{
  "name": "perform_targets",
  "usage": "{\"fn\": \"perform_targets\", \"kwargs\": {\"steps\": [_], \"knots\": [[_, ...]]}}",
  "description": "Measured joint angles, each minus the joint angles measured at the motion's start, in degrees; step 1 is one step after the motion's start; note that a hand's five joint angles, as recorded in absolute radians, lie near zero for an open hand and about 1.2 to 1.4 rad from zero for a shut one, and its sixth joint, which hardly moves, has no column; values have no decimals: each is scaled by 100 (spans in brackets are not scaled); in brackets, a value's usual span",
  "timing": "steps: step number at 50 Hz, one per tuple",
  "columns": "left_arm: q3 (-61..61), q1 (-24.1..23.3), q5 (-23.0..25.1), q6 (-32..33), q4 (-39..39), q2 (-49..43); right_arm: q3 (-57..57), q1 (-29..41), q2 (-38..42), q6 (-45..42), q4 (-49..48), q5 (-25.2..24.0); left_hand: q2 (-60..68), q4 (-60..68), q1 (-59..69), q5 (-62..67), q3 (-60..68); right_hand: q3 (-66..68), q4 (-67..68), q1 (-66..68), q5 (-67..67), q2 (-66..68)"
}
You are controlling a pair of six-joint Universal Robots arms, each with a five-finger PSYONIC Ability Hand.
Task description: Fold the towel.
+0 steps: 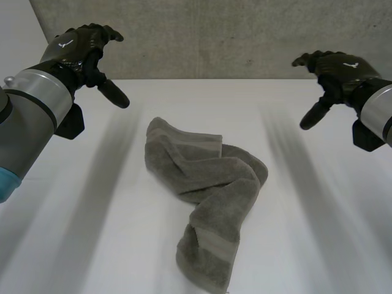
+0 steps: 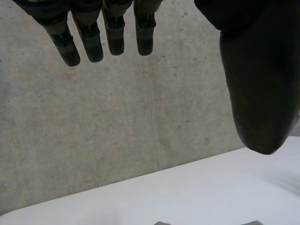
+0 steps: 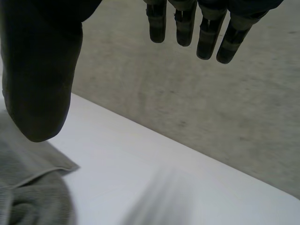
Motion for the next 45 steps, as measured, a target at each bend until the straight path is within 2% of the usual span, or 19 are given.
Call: {"fn": "perform_targets", "kwargs": {"steps": [7,20,37,41,45], "knots": [[-40,0,116,-10,-5,18,3,175,16,29,-37,-449,0,0,0,0,0,0,0,0,0,0],[-108,0,140,-13,14,1,-114,364,35,23,-126,6,0,0,0,0,0,0,0,0,0,0],[-201,-15,167,-2,131,-76,-116,364,14,-5,-116,-12,0,0,0,0,0,0,0,0,0,0],[-292,-72,373,11,352,-244,-76,330,26,-11,-51,-38,0,0,0,0,0,0,0,0,0,0],[-309,-157,1051,106,587,-701,175,275,60,15,90,-110,0,0,0,0,0,0,0,-1,0,0]]}}
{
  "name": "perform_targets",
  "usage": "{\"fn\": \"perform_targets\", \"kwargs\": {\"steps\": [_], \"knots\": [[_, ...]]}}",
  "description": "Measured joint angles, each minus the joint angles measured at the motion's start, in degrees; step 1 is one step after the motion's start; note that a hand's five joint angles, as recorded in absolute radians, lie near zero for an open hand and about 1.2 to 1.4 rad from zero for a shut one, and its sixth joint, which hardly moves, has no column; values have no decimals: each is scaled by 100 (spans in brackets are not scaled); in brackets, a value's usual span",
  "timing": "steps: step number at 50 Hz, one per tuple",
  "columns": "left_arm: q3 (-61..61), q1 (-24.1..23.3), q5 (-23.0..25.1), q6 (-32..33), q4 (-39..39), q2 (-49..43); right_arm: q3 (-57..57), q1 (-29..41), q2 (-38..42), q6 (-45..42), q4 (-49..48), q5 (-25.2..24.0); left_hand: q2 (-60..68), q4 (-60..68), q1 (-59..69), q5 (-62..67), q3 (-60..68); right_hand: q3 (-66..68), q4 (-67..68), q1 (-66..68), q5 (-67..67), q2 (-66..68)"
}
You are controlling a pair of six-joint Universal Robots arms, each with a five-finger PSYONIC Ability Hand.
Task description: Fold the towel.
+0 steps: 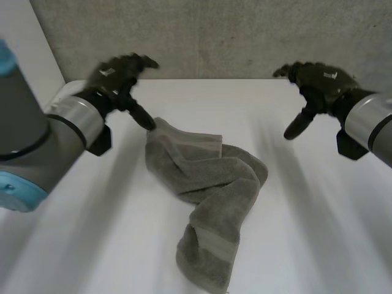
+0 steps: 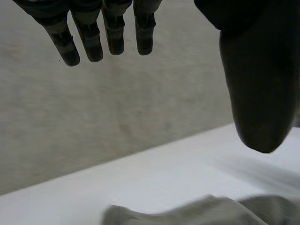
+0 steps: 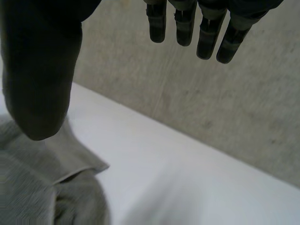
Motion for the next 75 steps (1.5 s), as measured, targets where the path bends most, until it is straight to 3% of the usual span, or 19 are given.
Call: {"fn": "perform_targets", "kwargs": {"steps": [6,14,19,22,23,28,33,37,42,48,54,59,62,66,75], "knots": [[298,-68,1204,591,69,-949,743,-27,174,264,-176,-59,9,0,1,14,0,0,0,0,0,0],[997,-187,1802,1589,-77,-2070,1480,71,751,1366,-1004,14,146,0,16,265,0,0,0,-1,0,0],[1280,-262,1818,2157,-299,-2543,1529,364,1105,1695,-1194,60,1184,0,952,1235,0,0,0,-1,0,0],[1355,-284,1793,2460,-461,-2726,1399,607,1371,1739,-1207,125,2783,0,2544,2685,0,0,0,-2,0,0],[1365,-290,1774,2577,-527,-2783,1330,701,1488,1741,-1197,153,3764,0,3537,3698,0,0,0,-2,0,0],[1297,-292,1629,2909,-725,-2855,996,942,1916,1702,-1189,176,5735,0,5465,5815,0,0,0,2165,2211,2143],[982,-275,1229,2957,-826,-2591,574,961,2158,1455,-1202,-35,5916,0,5535,6034,0,1,0,4904,4880,4890],[495,-268,852,2781,-851,-2128,25,908,2305,864,-1085,-491,5916,0,5535,6034,0,0,0,5911,6098,5764],[-211,-274,545,2261,-838,-1403,-808,855,2491,-196,-681,-1151,5916,0,5535,6034,0,1,0,5912,6101,5764],[-1170,-288,420,1246,-731,-496,-1633,819,2661,-2045,-162,-1992,5916,0,5535,6034,0,0,0,5855,5895,5727],[-1928,-528,430,461,-588,33,-1672,815,2676,-3793,69,-2489,5889,0,5534,5965,0,0,0,2846,2798,2765],[-2091,-712,399,280,-501,218,-1378,802,2574,-4237,255,-2484,5873,0,5533,5875,0,0,0,626,216,532],[-2023,-662,352,295,-410,252,-1182,760,2441,-4099,375,-2434,5798,0,5520,5809,0,0,0,79,-4,4],[-1772,-432,292,362,-268,243,-856,636,2099,-3237,500,-2358,5312,0,5202,5370,0,0,0,1,-4,-21],[-839,-48,317,607,-201,-108,27,88,1187,199,97,-2280,3855,0,3685,3907,0,0,0,-2,-4,-21]]}}
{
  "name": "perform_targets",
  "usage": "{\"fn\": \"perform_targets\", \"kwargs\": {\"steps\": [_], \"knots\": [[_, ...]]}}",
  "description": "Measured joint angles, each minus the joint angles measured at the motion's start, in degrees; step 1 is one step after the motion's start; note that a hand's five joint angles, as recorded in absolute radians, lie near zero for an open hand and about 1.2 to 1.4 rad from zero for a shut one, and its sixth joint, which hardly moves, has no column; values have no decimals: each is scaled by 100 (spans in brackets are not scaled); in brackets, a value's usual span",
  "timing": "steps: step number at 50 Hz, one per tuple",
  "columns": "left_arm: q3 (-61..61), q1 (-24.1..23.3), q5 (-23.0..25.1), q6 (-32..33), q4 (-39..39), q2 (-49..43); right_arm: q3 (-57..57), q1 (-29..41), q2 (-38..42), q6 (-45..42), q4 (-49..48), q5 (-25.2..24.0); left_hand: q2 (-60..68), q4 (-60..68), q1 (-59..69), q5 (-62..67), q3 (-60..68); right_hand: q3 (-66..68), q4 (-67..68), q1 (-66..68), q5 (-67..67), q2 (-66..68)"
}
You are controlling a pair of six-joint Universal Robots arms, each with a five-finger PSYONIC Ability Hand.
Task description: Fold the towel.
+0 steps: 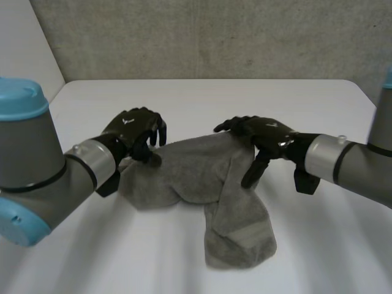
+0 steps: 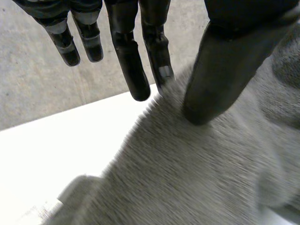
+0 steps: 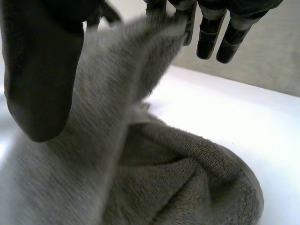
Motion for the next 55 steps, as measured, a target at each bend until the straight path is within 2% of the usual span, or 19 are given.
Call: {"fn": "perform_targets", "kwargs": {"steps": [7,16,22,29,34,41,44,52,55], "knots": [[480,22,37,370,-36,-383,822,-392,-556,1208,-694,159,-1605,0,-1623,-1693,0,0,0,-19,0,0],[732,-49,104,764,-35,-665,1486,-607,-796,1536,-1087,324,-1966,0,-1965,-2141,0,0,0,-19,0,0],[898,-70,573,790,-25,-869,1848,-778,-789,1516,-1203,343,-2047,0,-2049,-2239,0,0,0,-20,0,0],[1419,-100,1561,779,-154,-1479,2311,-899,-769,1504,-1463,425,-2047,0,-2049,-2238,0,0,0,-19,0,0],[1880,-113,1822,794,-356,-2005,2490,-828,-715,1502,-1652,592,-2047,0,-2049,-2229,0,0,0,-20,0,0],[2188,-114,1833,997,-532,-2532,2481,-522,-371,1497,-1843,868,-1783,0,-1788,-1800,0,0,0,3,17,8],[2158,-114,1784,1255,-651,-2650,2391,-256,-125,1494,-1886,970,-687,0,-719,-718,0,0,0,964,1025,867],[1908,-88,1344,1849,-1259,-2535,2240,221,302,1396,-1889,850,1393,0,1367,1486,0,0,0,4967,5200,5134],[1778,-48,1132,1936,-1522,-2335,2212,259,357,1242,-1847,618,1740,0,1691,1909,0,0,0,5620,6014,5522]]}}
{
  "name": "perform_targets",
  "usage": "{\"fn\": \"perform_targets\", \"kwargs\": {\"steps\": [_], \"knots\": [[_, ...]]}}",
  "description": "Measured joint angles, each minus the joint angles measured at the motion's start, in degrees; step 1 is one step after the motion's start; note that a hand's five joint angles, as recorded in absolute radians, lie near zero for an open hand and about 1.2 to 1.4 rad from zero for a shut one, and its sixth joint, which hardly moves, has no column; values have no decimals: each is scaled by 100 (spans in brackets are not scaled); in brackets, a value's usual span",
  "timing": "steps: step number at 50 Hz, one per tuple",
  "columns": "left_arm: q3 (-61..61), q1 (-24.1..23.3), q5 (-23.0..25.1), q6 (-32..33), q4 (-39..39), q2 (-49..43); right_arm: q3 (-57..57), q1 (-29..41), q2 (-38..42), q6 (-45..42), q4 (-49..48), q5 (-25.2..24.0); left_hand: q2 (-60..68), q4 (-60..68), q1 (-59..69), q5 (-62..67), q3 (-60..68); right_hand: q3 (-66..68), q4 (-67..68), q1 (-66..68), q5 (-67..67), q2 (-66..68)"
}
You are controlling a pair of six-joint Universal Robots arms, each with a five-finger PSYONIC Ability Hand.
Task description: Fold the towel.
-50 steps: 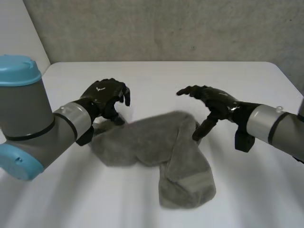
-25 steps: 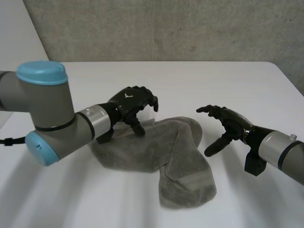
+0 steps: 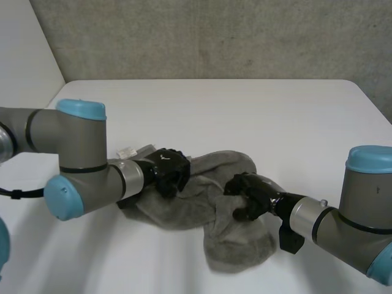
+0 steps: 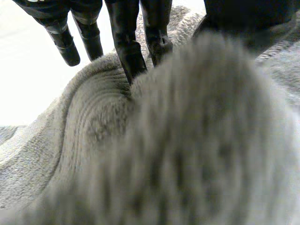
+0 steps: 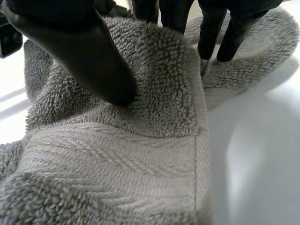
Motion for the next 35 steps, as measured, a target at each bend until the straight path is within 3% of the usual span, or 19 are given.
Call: {"fn": "perform_targets", "kwargs": {"steps": [5,12,18,23,29,35], "knots": [[-354,128,-189,4,-265,518,-238,-52,-61,-549,324,-578,267,0,184,287,0,0,0,52,28,0],[-521,254,-218,-61,-260,902,-1048,-79,-72,-1466,1334,-956,321,0,195,363,0,0,0,68,28,0],[-157,268,-268,-142,175,810,-2431,-32,316,-2386,2145,-873,357,0,213,363,0,-1,0,69,30,27],[616,217,-745,-569,1034,757,-4350,-1,649,-3111,2684,-595,385,0,215,357,0,-1,0,173,137,315],[1120,186,-1397,-1604,2147,1392,-5888,18,346,-3466,2234,-106,596,0,217,356,0,-1,0,352,230,328],[576,220,-1485,-2429,3023,2493,-5099,25,-671,-3377,794,-148,639,0,217,356,0,0,0,466,236,379]]}}
